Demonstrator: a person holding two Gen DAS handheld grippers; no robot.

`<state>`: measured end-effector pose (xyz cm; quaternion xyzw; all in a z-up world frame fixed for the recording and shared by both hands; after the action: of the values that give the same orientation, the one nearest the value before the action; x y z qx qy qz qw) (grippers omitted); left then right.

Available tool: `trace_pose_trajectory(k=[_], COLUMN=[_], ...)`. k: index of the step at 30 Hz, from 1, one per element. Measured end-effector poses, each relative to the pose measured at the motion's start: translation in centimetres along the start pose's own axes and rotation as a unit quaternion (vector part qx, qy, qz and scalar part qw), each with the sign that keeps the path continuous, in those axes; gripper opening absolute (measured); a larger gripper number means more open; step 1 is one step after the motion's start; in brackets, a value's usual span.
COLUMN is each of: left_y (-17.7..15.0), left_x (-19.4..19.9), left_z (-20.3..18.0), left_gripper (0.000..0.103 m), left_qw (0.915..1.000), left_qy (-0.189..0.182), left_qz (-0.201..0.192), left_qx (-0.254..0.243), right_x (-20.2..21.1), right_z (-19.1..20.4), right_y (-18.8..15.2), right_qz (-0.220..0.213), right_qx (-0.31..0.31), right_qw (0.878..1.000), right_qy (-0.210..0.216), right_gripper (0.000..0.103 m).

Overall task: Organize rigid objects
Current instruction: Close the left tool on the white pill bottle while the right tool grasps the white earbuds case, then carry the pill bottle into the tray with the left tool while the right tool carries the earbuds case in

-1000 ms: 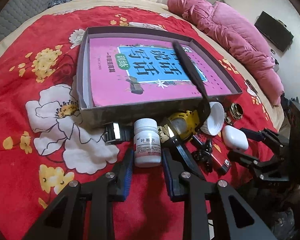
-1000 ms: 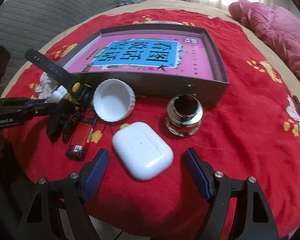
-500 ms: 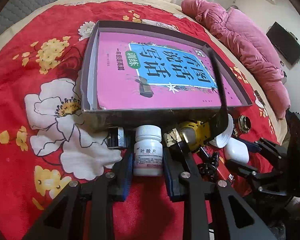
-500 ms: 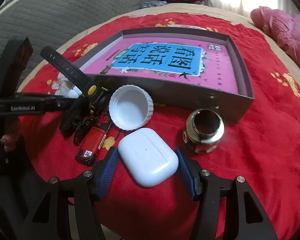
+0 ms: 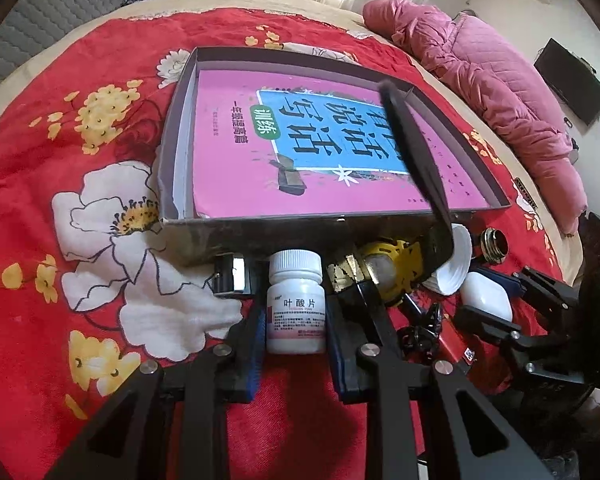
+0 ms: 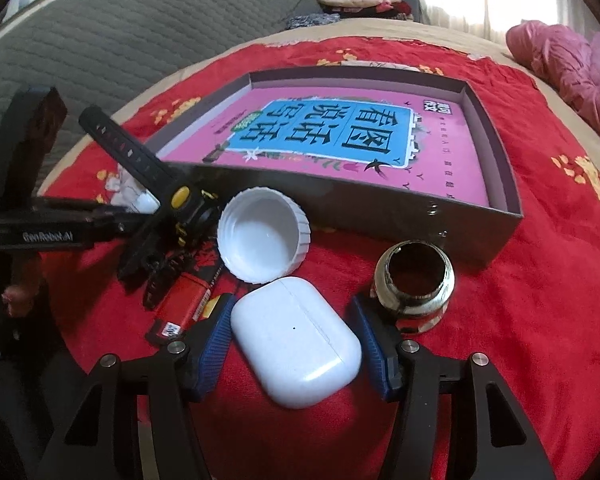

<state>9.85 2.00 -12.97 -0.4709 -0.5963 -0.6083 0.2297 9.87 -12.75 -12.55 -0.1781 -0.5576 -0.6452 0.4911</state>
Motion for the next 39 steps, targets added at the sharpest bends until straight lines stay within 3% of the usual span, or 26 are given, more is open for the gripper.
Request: trace_pose_trajectory(k=[15,28,39], left_y=[0.6,2.6,4.6], left_x=[3.3,5.6,4.5], left_z=[0.1,1.8,3.3], left_gripper=[0.027,0.027,0.027], left_qw=[0.9984,0.993,0.99], left_qy=[-0.014,0.026,0.041], left_qz=[-0.049,-0.108,-0.128], left_qx=[0.025,0.039,0.043], right_x=[4.6,6.8,6.7], right_z=[1.3,0.6,0.2], right_y=[1.9,4.1,5.7], right_qz=[-0.079,-0.134,-0.145], right_qx=[-0.005,-0.021,-0.029], right_qw=[0.997,0.991,0.988], right_qy=[0.001,-0.016,-0.032], right_gripper=[0.06,0.06,0.06])
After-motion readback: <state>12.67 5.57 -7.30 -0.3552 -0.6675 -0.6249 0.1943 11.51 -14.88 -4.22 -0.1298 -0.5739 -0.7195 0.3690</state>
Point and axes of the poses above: each gripper's, at about its wrist camera, not at the fingertips, and x roughly against the way its jaws point, z to its left, y to its top, the point moved 9 cm from there along -x, roughly the way its jaws point, and after that the axes turned 14 degrees about -x, right-handed, at the moved point
